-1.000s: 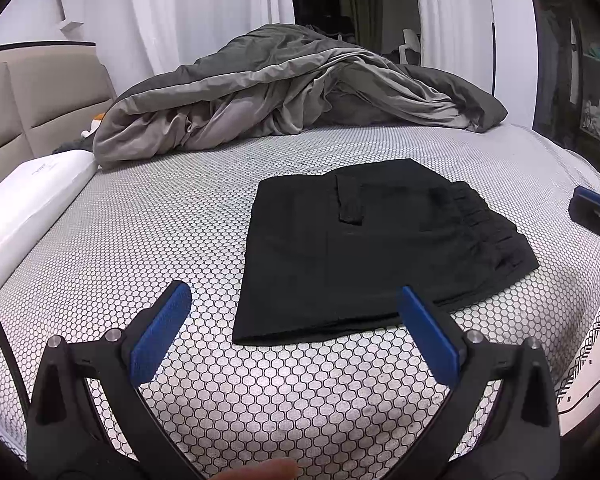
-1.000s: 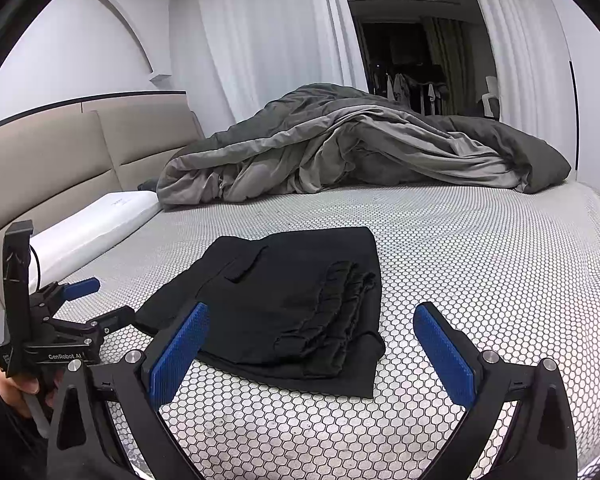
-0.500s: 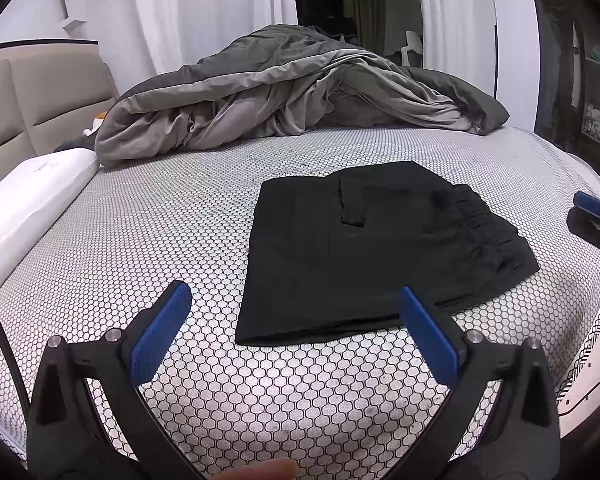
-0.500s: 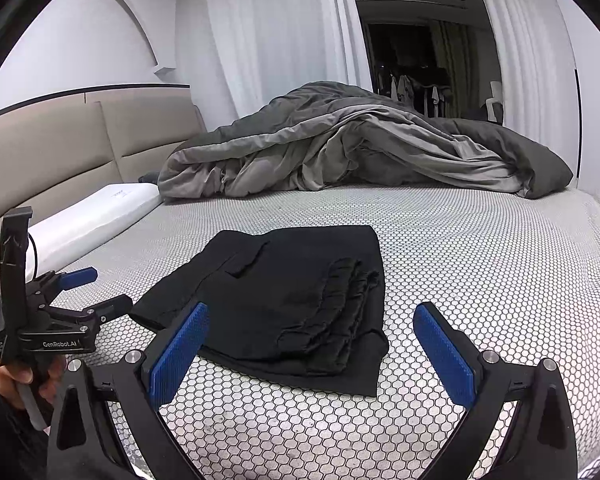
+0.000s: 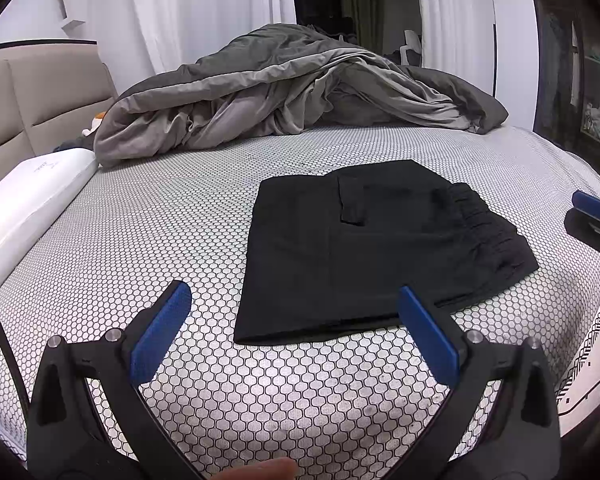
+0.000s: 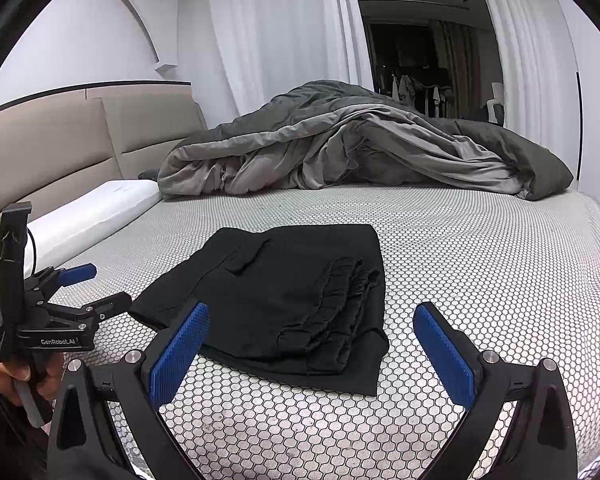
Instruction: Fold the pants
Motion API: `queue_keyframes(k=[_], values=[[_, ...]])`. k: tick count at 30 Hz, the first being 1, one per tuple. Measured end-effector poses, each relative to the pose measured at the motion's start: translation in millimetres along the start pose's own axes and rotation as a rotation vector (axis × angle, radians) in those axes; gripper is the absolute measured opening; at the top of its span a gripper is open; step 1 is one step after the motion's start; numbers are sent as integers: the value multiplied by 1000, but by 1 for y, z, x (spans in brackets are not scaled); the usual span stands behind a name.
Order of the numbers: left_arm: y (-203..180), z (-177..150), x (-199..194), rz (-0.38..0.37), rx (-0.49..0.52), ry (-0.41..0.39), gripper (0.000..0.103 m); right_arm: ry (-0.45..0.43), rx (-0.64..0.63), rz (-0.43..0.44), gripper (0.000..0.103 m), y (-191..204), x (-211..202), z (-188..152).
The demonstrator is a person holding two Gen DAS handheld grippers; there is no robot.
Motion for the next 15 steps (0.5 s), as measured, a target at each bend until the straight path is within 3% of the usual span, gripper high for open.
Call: queue_keyframes(k=[15], values=[[2,1,0,-1,-1,1,103,-4,-7,-2,103,-4,-3,-1]])
Point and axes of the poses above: each gripper's, at about its wrist camera, not at the fingertips, and x roughly the way its jaws point, y to its left, z to its top, the point moved 7 cm from there along x, roughly the way its jaws point
